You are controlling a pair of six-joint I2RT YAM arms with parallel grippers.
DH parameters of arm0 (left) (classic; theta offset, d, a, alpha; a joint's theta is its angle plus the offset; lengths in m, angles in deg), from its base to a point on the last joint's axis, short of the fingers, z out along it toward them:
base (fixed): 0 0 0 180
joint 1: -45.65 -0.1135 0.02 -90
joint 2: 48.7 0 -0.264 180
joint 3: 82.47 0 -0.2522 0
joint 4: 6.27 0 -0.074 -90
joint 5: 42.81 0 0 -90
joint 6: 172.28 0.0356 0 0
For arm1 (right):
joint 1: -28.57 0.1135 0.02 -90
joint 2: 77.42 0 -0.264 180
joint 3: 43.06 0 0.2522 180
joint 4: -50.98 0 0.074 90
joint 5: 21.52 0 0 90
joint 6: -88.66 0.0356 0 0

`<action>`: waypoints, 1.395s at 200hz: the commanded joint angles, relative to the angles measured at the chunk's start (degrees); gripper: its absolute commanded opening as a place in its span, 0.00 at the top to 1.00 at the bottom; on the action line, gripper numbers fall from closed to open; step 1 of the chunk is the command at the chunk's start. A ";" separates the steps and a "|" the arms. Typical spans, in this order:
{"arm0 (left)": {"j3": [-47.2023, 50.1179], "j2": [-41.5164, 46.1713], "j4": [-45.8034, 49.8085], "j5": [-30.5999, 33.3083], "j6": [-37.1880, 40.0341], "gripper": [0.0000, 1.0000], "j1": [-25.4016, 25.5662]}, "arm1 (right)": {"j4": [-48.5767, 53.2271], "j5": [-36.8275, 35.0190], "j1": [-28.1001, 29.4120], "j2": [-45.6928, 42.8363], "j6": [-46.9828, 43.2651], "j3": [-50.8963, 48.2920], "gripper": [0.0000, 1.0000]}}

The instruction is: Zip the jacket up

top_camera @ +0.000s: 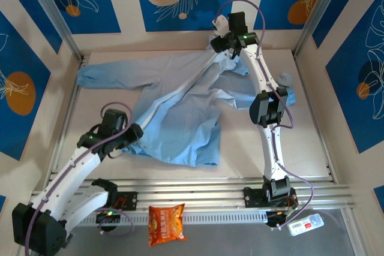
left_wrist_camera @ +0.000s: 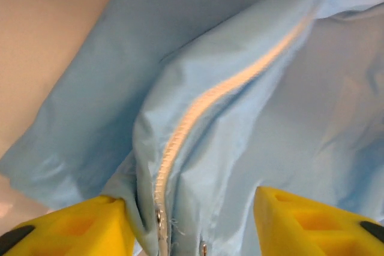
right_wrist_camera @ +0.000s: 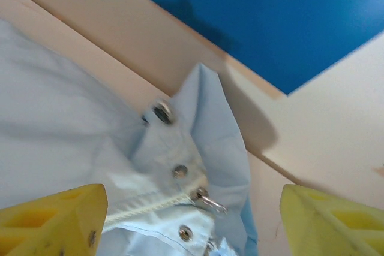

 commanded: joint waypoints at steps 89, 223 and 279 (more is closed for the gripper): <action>-20.58 -0.23 9.58 0.02 23.12 0.30 -6.39 | 0.81 -2.94 4.32 -21.29 5.02 -22.83 0.23; -13.35 -4.22 -9.61 -6.63 31.60 0.00 -6.80 | -31.24 -1.43 2.23 -61.15 21.42 -84.99 0.12; 2.88 1.47 -33.27 1.05 41.03 0.00 -6.77 | -48.77 -2.58 -6.77 -69.73 31.39 -107.08 0.01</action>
